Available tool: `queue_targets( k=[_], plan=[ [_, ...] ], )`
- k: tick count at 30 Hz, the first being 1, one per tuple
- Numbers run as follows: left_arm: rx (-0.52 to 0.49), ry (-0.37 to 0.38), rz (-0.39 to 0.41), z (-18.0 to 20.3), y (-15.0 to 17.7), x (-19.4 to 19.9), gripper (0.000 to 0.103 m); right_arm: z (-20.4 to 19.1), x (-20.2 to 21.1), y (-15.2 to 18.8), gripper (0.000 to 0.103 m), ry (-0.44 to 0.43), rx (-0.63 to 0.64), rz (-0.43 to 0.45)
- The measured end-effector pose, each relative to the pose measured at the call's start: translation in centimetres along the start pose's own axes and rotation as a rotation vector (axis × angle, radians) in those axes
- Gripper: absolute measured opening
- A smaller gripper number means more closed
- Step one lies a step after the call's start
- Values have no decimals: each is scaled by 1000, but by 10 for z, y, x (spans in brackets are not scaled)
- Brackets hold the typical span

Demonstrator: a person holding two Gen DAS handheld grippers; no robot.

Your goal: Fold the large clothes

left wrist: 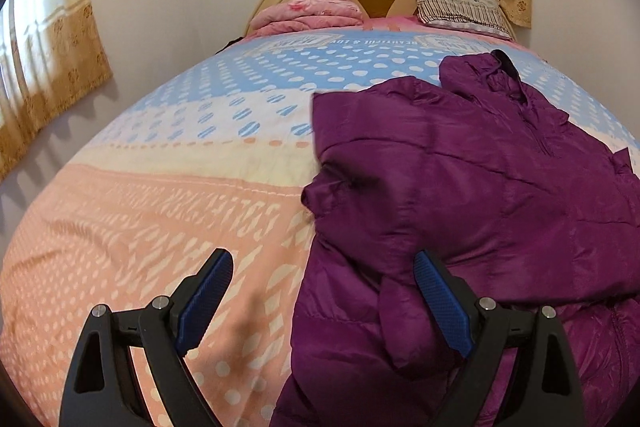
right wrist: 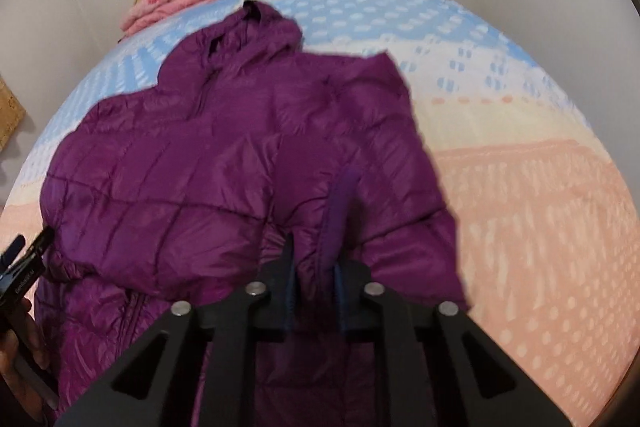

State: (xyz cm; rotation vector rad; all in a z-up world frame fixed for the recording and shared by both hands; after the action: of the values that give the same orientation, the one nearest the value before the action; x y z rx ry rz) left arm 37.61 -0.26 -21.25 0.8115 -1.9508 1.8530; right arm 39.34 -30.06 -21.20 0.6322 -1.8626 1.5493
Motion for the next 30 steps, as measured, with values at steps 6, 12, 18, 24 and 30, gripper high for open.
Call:
queue_targets(
  k=[6, 12, 18, 24, 30],
  plan=[
    [51, -23, -42, -13, 2, -7, 92, 41, 16, -9, 13, 128, -41, 58],
    [48, -18, -70, -16, 3, -11, 92, 53, -16, 13, 17, 148, -29, -26],
    [10, 23, 55, -11, -43, 20, 92, 62, 15, -1, 60, 175, -55, 42],
    [31, 102, 115, 26, -94, 7, 92, 26, 37, -37, 49, 115, -4, 154],
    [-50, 12, -11, 68, -70, -63, 92, 10, -26, -35, 30, 76, -5, 63]
  ],
)
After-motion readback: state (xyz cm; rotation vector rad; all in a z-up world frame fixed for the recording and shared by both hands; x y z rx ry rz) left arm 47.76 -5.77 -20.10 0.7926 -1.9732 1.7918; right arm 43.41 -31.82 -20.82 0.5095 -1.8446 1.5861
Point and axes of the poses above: each gripper's, at about its wrist camera, not at the fingertips, and x roughly against the way its jaws point, z to its right, y to its underside, the point moved 2 cm from there along -x, roughly the way its jaws point, and after that the axes turned 5 degrees about z, right-handed, at the moved point
